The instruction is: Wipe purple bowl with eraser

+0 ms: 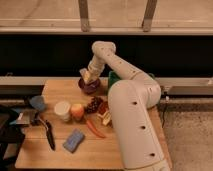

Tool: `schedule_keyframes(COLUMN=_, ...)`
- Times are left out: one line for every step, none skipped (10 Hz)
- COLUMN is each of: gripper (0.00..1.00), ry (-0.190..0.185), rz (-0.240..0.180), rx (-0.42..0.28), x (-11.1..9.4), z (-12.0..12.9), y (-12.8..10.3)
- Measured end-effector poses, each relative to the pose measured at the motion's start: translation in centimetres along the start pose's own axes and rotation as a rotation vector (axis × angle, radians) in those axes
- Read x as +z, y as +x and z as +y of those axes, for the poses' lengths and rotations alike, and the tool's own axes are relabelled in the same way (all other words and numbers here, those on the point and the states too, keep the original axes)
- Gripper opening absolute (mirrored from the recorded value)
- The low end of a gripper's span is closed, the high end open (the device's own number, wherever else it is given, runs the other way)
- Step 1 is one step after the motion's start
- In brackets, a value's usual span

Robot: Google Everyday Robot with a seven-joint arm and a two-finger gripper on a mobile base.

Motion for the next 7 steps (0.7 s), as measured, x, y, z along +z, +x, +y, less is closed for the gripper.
schedule_keyframes(gripper=0.0, ry=-0.009, rz=-0.003, rx=-0.013, x=0.1, z=0.8, y=0.2)
schedule_keyframes(gripper=0.0, ry=-0.009, rz=-0.01, rx=-0.022, x=0.1, z=1.2, y=0.8)
schedule_keyframes(gripper=0.0, ry=-0.001, rz=-0.035, rx=-0.027, x=0.0, z=1.5, y=1.7)
schedule_keyframes(gripper=0.0, ry=0.025, rz=-0.092, rx=-0.025, x=-0.4, z=1.6, y=3.6)
schedule_keyframes(gripper=0.0, ry=0.043, rz=-0.145, rx=-0.013, x=-0.9, z=1.2, y=4.6)
schedule_keyframes(gripper=0.0, ry=0.06, rz=-0.192, rx=0.001, x=-1.2, z=0.7, y=5.2)
schedule_keyframes(gripper=0.0, ry=0.071, rz=-0.226, rx=0.012, x=-1.6, z=0.2, y=5.1)
